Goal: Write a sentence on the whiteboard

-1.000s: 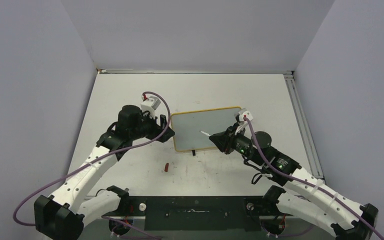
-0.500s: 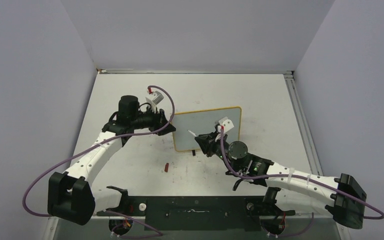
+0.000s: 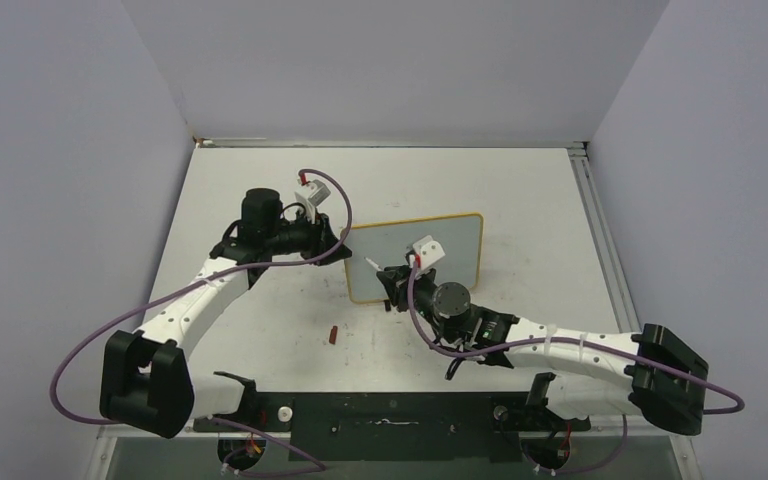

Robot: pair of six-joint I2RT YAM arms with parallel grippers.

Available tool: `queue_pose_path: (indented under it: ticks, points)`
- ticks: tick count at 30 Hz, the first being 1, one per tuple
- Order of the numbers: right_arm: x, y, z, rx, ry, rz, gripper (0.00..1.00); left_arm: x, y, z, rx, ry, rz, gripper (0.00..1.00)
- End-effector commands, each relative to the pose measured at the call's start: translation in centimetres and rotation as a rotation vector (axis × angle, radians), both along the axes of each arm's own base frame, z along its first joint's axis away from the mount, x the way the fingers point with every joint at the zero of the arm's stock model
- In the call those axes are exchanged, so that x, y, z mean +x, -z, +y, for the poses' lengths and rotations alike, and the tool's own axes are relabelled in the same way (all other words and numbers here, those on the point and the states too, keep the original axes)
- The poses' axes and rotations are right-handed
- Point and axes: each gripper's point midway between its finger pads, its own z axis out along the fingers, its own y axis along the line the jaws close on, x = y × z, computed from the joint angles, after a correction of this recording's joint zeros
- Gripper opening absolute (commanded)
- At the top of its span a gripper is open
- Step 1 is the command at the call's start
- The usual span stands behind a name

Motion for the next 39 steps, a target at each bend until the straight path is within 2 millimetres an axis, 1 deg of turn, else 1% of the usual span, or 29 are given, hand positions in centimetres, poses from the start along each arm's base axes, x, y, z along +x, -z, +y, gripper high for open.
queue_pose_path:
  ticks: [1, 7, 11, 16, 18, 22, 25, 28, 31, 33, 39]
  points:
    - [0.6, -3.9, 0.9, 0.043, 0.071, -0.093, 0.05, 1.8, -1.7, -0.2, -0.012, -0.02, -0.084, 0.25]
    - [0.0, -3.4, 1.5, -0.049, 0.168, -0.114, 0.05, 2.0, -1.3, -0.2, -0.009, -0.035, -0.081, 0.2]
    - [-0.7, -3.6, 2.2, -0.107, 0.219, -0.138, 0.05, 2.0, -0.9, -0.5, -0.009, -0.034, -0.066, 0.17]
    - [-1.0, -3.2, 2.6, -0.096, 0.25, -0.124, 0.05, 1.9, -0.4, -0.7, 0.007, -0.038, -0.057, 0.16]
    - [-1.0, -3.1, 2.6, -0.095, 0.256, -0.119, 0.05, 2.2, -0.2, -0.5, 0.02, -0.059, -0.052, 0.23]
    - [-1.1, -3.0, 2.8, -0.086, 0.245, -0.113, 0.05, 2.4, -0.2, -0.6, 0.01, -0.063, -0.047, 0.34]
    - [-1.1, -2.8, 2.8, -0.088, 0.243, -0.111, 0.05, 2.3, -0.5, -1.1, -0.019, -0.042, -0.046, 0.36]
    - [-1.1, -2.8, 2.9, -0.088, 0.246, -0.11, 0.05, 2.4, -0.4, -1.3, -0.026, -0.032, -0.033, 0.36]
    - [-1.1, -3.0, 2.8, -0.083, 0.242, -0.11, 0.05, 2.8, 0.1, -0.4, 0.034, -0.073, -0.04, 0.37]
    - [-1.1, -3.0, 2.7, -0.083, 0.244, -0.11, 0.05, 3.0, -0.4, 0.3, 0.047, -0.096, -0.061, 0.38]
    - [-1.2, -3.3, 2.2, -0.068, 0.248, -0.108, 0.05, 2.5, -1.3, 1.5, 0.062, -0.097, -0.12, 0.51]
